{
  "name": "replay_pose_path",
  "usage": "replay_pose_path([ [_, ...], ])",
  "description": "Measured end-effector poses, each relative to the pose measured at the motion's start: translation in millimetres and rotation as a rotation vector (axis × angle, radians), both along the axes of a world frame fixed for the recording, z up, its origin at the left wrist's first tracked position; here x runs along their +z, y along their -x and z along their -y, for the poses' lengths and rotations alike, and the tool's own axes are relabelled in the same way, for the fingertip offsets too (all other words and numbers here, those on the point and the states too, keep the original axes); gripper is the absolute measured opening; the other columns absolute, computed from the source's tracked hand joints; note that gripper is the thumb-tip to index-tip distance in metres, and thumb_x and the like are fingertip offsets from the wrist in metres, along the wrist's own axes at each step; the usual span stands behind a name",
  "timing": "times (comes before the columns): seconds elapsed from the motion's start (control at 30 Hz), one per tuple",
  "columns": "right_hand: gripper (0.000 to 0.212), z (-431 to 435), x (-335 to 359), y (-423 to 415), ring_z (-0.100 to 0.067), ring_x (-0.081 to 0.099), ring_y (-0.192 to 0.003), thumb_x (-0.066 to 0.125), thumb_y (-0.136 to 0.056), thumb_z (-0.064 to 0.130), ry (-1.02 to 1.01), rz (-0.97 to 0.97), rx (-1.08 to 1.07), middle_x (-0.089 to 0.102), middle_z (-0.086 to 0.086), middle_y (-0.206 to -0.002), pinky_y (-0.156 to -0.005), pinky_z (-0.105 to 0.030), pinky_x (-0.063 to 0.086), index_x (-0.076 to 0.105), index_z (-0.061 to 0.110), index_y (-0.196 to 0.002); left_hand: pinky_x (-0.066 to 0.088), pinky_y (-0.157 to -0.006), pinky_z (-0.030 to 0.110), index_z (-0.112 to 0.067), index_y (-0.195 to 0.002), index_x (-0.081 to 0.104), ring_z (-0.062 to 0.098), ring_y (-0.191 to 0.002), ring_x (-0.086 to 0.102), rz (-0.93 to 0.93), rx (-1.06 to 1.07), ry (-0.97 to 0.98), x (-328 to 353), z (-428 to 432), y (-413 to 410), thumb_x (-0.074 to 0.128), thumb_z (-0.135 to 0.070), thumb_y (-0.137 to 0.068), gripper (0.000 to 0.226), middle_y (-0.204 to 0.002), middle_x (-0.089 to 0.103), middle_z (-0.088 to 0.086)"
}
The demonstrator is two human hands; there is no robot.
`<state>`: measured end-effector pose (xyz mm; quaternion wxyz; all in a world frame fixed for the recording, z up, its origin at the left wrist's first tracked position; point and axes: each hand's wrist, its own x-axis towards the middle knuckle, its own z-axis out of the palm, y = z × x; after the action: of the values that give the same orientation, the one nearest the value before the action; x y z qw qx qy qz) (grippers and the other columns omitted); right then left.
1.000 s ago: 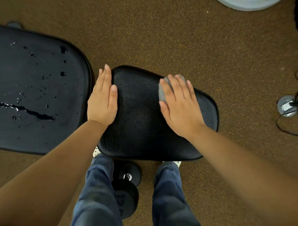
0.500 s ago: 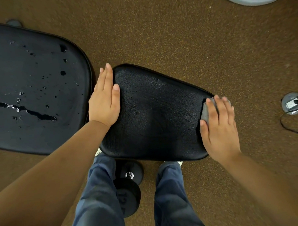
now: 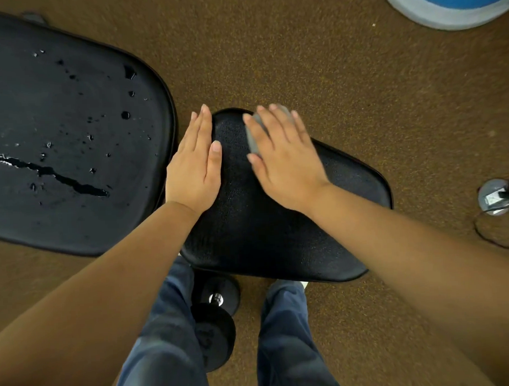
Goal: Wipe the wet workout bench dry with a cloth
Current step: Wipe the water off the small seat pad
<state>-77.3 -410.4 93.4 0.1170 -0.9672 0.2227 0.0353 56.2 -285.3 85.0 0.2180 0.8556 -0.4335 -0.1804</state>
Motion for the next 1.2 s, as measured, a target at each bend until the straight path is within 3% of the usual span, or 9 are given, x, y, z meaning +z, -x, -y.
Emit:
replay_pose_path([
  [0.1,0.057,-12.7,-0.1,-33.9,-0.031,0.021,-0.143,0.029,-0.098,0.037,0.006,0.011,0.0,0.032,-0.014,-0.151,-0.118,-0.048,0.013,0.026,0.011,-0.149,0.011,-0.106,0.007,-0.015,-0.152,0.017,0.008,-0.146,0.013,-0.036,0.012,0.013,0.2,-0.5,-0.5,0.016,-0.042,-0.1,0.059,-0.159,0.019,-0.003],
  [0.3,0.055,-8.9,-1.4,-29.3,-0.029,0.025,-0.142,0.031,-0.098,0.036,-0.041,0.073,0.024,0.035,-0.013,-0.15,-0.118,-0.044,0.018,0.032,0.011,-0.147,0.018,-0.11,0.017,-0.016,-0.152,0.019,0.009,-0.145,0.018,-0.053,0.042,0.034,0.9,-1.1,0.9,0.014,-0.044,-0.099,0.06,-0.158,0.023,-0.002],
  [0.67,0.054,-0.6,8.8,95.1,-0.029,0.016,-0.145,0.033,-0.1,0.033,-0.053,-0.022,-0.14,0.029,-0.013,-0.151,-0.119,-0.043,0.012,0.027,0.01,-0.148,0.012,-0.108,0.012,-0.019,-0.153,0.015,0.009,-0.146,0.013,-0.015,0.039,-0.009,-0.2,-0.8,1.5,0.017,-0.04,-0.101,0.056,-0.159,0.021,-0.002],
  [0.77,0.054,-0.7,9.9,122.9,-0.03,0.015,-0.145,0.033,-0.099,0.033,-0.045,-0.054,-0.164,0.028,-0.014,-0.152,-0.119,-0.043,0.012,0.026,0.01,-0.148,0.008,-0.105,0.004,-0.018,-0.153,0.015,0.01,-0.147,0.013,-0.007,0.033,-0.014,-0.1,-0.5,2.2,0.018,-0.038,-0.102,0.055,-0.159,0.021,-0.001],
  [0.9,0.055,-5.6,10.7,154.1,-0.029,0.013,-0.146,0.034,-0.098,0.033,-0.055,-0.066,-0.221,0.026,-0.015,-0.152,-0.119,-0.043,0.011,0.025,0.009,-0.148,0.013,-0.107,0.012,-0.017,-0.153,0.015,0.01,-0.147,0.013,0.008,0.031,-0.024,0.5,-0.3,2.9,0.018,-0.038,-0.102,0.055,-0.159,0.02,-0.001],
  [1.0,0.056,-11.0,10.3,175.6,-0.029,0.009,-0.147,0.034,-0.098,0.032,-0.082,-0.068,-0.279,0.024,-0.014,-0.153,-0.119,-0.043,0.01,0.024,0.009,-0.148,0.011,-0.105,0.008,-0.017,-0.153,0.015,0.01,-0.147,0.013,0.013,0.026,-0.026,0.3,-0.3,2.5,0.015,-0.043,-0.1,0.059,-0.159,0.02,-0.001],
  [1.2,0.057,-15.9,7.3,171.6,-0.03,0.006,-0.147,0.029,-0.098,0.033,-0.097,-0.065,-0.319,0.022,-0.014,-0.155,-0.118,-0.046,0.008,0.023,0.008,-0.148,0.014,-0.105,0.012,-0.016,-0.153,0.015,0.011,-0.147,0.013,0.023,0.03,-0.022,1.2,0.0,3.8,0.017,-0.039,-0.101,0.056,-0.159,0.02,-0.001],
])
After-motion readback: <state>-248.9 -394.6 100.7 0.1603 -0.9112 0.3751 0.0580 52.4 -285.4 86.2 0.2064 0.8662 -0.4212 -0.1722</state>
